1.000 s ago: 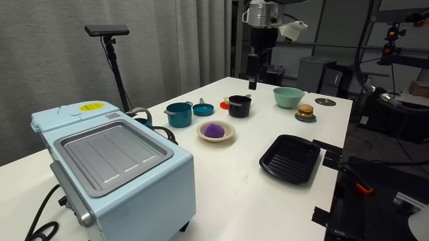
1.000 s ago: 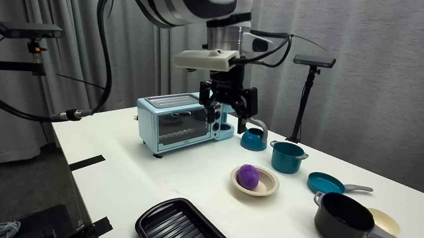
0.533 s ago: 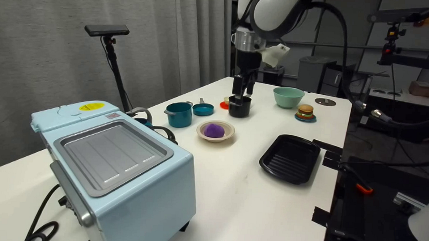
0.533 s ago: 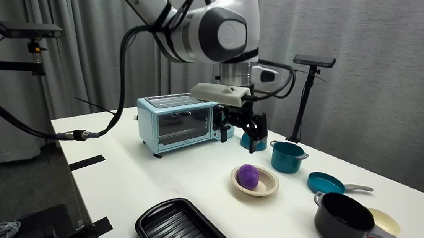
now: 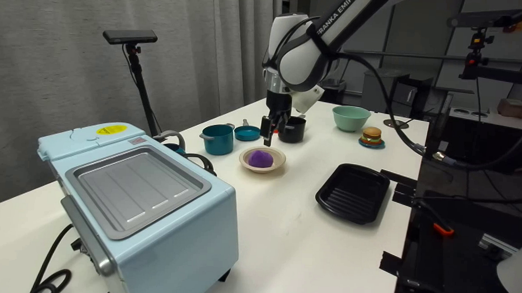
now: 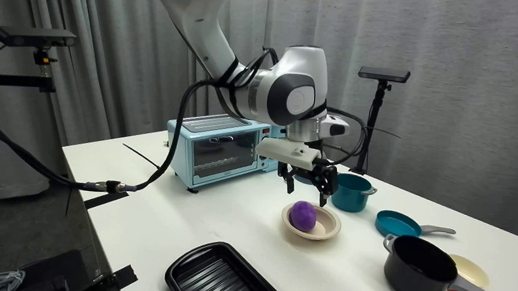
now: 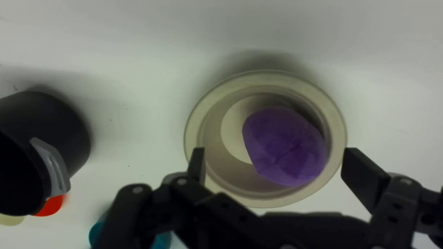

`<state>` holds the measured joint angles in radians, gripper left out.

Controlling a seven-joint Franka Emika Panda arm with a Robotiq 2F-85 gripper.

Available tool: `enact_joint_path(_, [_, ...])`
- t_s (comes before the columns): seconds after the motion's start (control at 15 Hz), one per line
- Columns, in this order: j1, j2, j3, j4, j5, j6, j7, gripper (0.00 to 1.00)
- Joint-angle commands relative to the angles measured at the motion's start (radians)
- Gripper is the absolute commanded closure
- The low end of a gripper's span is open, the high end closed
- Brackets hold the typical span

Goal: Pick the purple object on the plate and put it on the table

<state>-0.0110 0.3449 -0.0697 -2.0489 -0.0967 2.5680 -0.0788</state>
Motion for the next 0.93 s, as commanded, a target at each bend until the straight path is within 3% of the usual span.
enact_joint_path(0.0, [-0.018, 0.110, 0.041, 0.098, 0.044, 0.028, -0.013, 0.00])
enact_joint_path(0.47, [-0.004, 0.241, 0.045, 0.208, 0.038, 0.024, 0.028, 0.00])
enact_joint_path(0.53, [-0.005, 0.253, 0.043, 0.218, 0.039, 0.021, 0.032, 0.05])
enact_joint_path(0.6, [-0.005, 0.262, 0.041, 0.225, 0.039, 0.022, 0.036, 0.28])
enact_joint_path(0.73, [-0.005, 0.278, 0.038, 0.241, 0.040, 0.017, 0.046, 0.34])
enact_joint_path(0.87, [-0.002, 0.288, 0.029, 0.254, 0.035, 0.014, 0.059, 0.48])
